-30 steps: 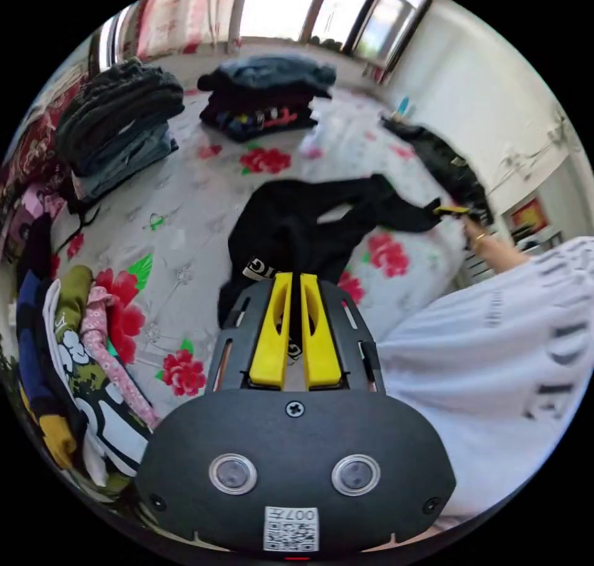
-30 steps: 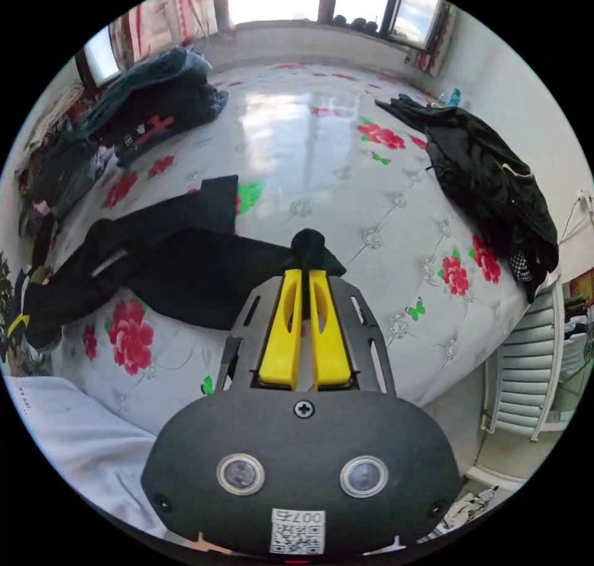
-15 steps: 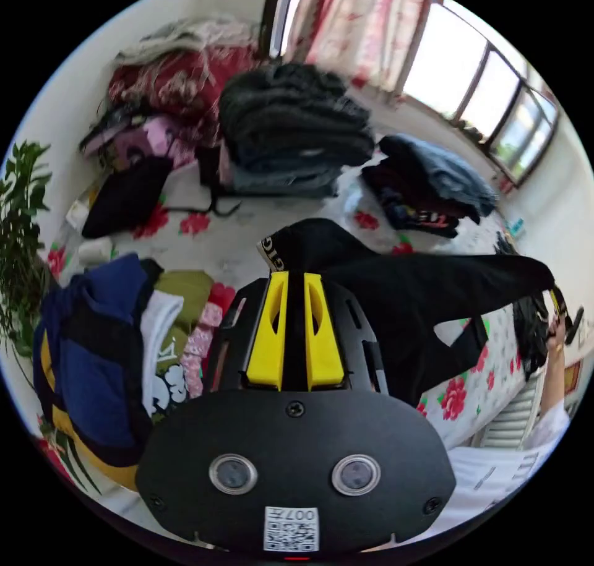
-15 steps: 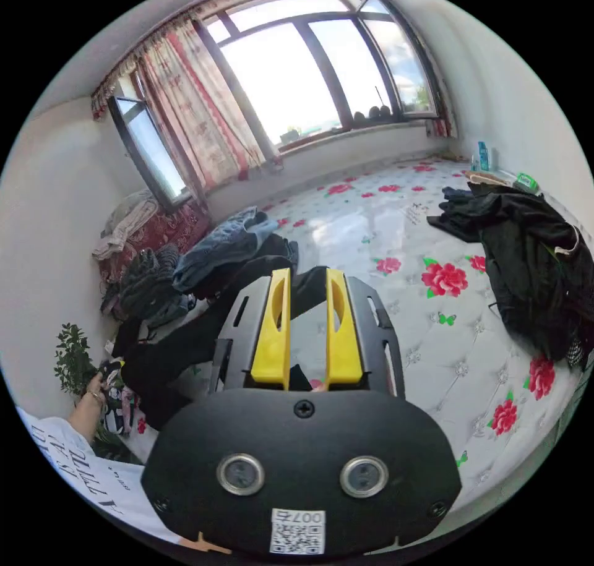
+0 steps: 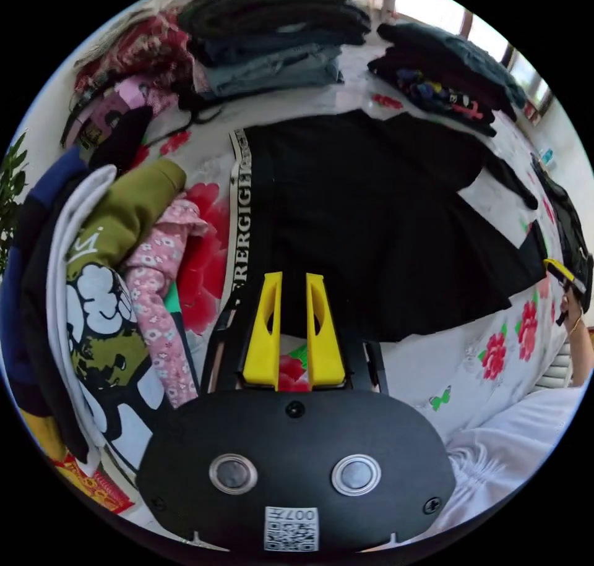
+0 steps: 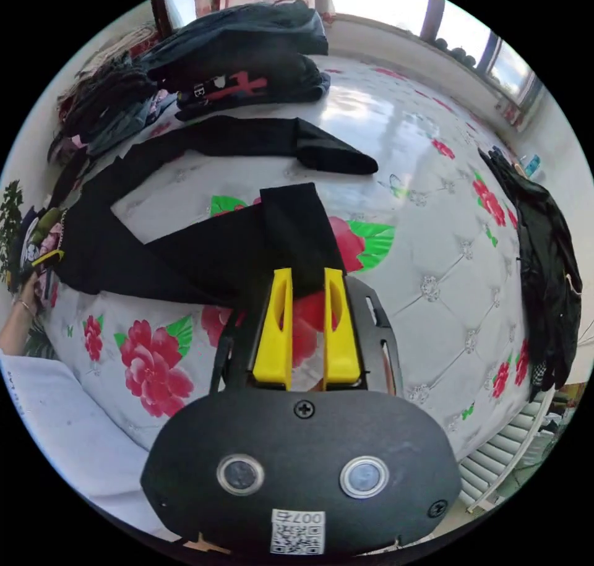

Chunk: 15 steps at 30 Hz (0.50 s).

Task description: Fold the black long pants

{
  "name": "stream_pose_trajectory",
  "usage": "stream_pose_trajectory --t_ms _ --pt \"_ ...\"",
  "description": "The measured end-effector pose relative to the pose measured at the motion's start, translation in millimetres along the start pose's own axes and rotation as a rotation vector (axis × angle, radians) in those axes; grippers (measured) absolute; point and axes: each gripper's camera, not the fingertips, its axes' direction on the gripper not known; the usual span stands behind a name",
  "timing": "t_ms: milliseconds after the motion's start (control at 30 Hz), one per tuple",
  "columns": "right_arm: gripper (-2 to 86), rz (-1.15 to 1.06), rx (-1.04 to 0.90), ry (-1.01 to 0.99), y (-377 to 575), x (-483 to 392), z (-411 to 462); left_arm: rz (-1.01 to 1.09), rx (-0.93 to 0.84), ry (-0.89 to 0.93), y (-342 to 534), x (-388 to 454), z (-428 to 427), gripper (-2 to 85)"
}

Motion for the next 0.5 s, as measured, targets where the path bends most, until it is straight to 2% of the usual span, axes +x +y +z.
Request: stream_pose_trajectory --t_ms 100,200,300,367,433,500 --pt "1.5 0.079 -0.061 -0.067 -2 32 -28 0.065 -0.033 -0.086 -3 12 10 -0.2" --pt "0.4 0.297 0.133 -0.205 43 108 -111 0.143 -0.122 -0.179 0 23 15 -0.8" --pt "0.1 0.534 0.358 -0.447 116 192 -210 0.138 -0.185 -0.174 22 19 15 -0.9" --pt "0.0 0.716 0.566 -0.683 175 237 -276 0.109 -0.211 -0.136 40 16 12 -0.9" --pt "0.1 0.805 0.675 -0.774 203 249 -307 0.078 -0.207 -0.079 57 15 8 -0.9" --pt "0.2 0.871 0.708 -0.73 213 248 -324 0.069 -0.198 -0.044 72 19 5 -0.9"
